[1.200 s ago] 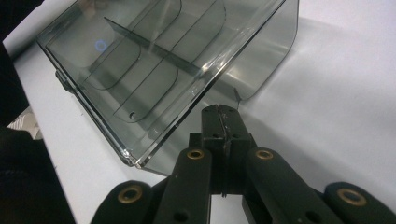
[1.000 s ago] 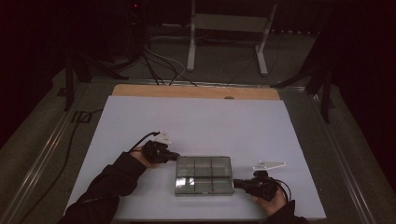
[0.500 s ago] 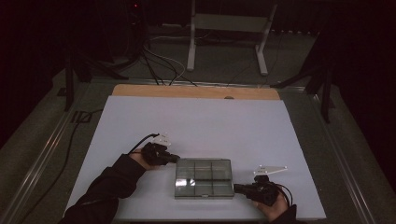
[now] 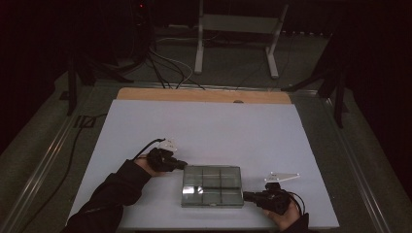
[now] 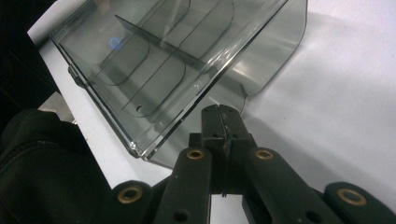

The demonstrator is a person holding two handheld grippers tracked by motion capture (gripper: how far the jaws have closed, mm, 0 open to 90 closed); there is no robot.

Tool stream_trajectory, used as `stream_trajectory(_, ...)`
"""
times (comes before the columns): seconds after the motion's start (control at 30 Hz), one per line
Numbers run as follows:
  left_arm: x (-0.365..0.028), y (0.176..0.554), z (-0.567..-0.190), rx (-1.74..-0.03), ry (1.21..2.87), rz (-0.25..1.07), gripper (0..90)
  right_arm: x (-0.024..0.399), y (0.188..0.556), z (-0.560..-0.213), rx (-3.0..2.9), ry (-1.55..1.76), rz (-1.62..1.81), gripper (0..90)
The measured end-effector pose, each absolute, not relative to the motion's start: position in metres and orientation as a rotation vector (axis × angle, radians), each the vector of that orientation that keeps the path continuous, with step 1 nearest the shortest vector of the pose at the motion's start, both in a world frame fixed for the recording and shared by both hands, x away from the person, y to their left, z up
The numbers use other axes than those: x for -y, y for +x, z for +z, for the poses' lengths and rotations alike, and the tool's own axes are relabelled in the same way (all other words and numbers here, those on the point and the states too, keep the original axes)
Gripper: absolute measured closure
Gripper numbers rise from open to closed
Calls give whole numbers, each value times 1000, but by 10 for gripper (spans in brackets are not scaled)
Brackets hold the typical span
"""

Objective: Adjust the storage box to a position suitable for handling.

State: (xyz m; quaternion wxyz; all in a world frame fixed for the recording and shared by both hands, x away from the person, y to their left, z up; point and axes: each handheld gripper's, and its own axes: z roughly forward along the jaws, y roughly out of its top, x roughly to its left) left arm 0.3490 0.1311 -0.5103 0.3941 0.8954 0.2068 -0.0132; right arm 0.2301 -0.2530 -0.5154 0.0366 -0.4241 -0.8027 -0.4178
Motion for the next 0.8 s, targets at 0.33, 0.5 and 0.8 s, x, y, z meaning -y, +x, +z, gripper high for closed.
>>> stream_trajectory(0.33, -159, 338, -491, -506, 2181, -17, 831, 260, 240, -511, 2511, -1279, -1314, 900)
stream_trajectory(0.5, -167, 326, -483, -494, 2153, -61, 715, 262, 244, -508, 2534, -1253, -1320, 900)
stream_trajectory(0.8, -170, 301, -475, -437, 2144, -63, 456, 264, 243, -506, 2546, -1202, -1342, 900)
